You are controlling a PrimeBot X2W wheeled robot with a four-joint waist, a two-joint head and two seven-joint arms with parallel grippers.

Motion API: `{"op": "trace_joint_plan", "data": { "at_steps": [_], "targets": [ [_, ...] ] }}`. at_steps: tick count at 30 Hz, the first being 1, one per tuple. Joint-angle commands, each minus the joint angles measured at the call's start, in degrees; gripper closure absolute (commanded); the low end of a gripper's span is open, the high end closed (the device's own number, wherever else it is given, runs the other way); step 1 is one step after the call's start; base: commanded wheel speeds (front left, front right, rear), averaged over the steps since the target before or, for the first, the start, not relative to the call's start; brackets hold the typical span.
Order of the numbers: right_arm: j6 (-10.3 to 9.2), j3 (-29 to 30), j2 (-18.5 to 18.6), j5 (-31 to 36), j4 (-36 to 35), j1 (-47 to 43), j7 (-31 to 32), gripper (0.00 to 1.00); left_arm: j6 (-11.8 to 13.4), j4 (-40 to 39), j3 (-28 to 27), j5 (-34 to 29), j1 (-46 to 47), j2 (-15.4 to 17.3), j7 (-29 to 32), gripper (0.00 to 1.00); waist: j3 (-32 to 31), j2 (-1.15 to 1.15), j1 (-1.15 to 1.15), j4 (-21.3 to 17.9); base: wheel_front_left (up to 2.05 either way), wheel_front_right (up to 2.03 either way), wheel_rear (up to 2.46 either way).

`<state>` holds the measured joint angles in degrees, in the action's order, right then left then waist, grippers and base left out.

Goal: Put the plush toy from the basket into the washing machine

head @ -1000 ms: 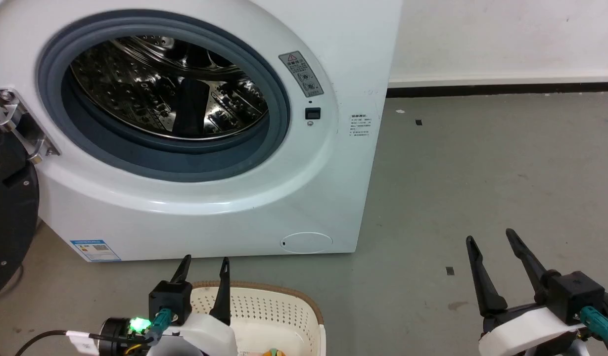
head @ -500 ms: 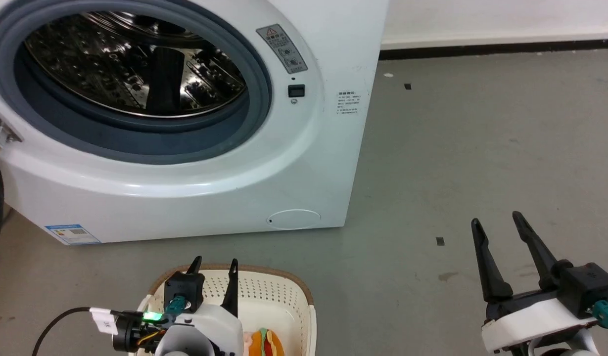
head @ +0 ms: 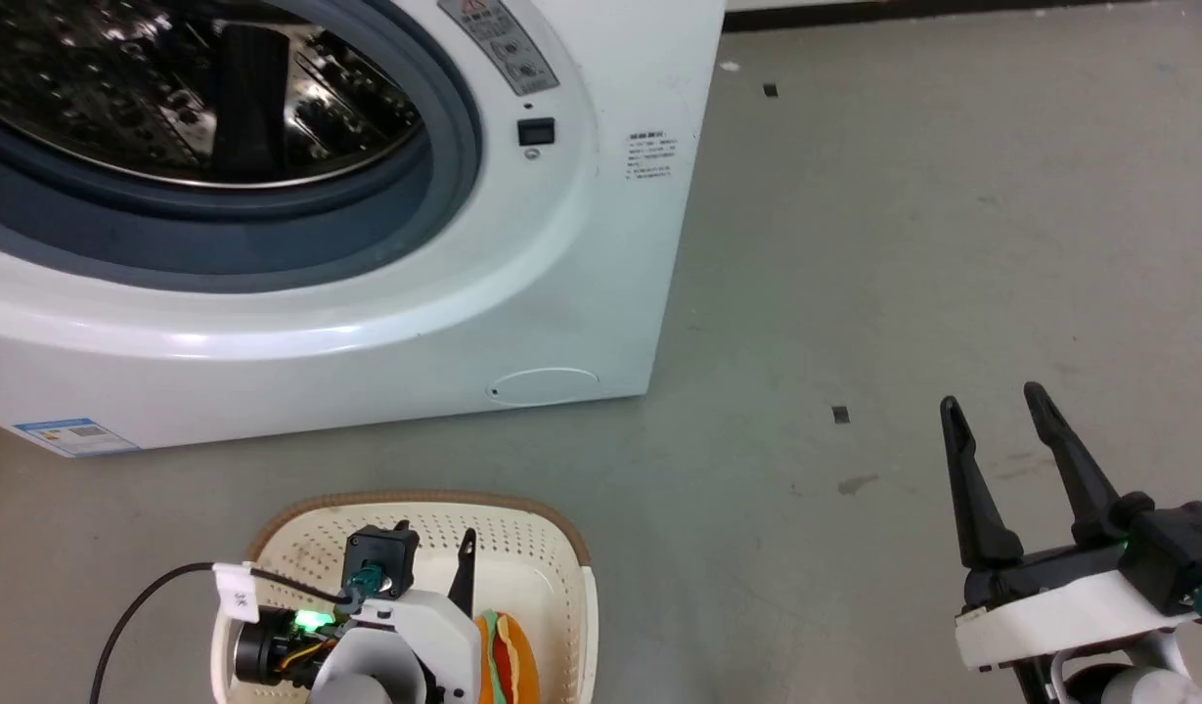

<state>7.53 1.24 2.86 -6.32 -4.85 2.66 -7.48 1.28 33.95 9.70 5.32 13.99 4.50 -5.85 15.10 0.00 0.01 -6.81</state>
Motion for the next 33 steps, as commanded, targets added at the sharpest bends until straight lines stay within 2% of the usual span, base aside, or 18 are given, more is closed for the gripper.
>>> {"op": "trace_joint_plan", "data": {
  "at_steps": [1,18,33],
  "targets": [
    [-0.02,-0.06,0.01,-0.81,-0.62,1.24,-0.64,0.00,-0.26,1.87,0.49,0.42,1.53,0.40,-0.12,0.00,0.97,0.00,-0.01,-0.63,0.00,0.00,0.00],
    [-0.03,-0.40,0.01,-3.34,-1.90,3.67,-2.67,0.00,-1.23,15.41,3.92,2.48,8.23,3.11,5.56,0.00,8.56,0.00,-0.01,-4.51,0.00,0.00,0.00],
    [-0.03,-1.02,0.01,-6.55,-3.29,6.23,-4.45,0.00,-0.49,24.63,7.09,4.26,13.16,6.76,8.79,0.00,17.16,0.00,-0.01,-9.76,0.00,0.00,0.00]
  ]
}}
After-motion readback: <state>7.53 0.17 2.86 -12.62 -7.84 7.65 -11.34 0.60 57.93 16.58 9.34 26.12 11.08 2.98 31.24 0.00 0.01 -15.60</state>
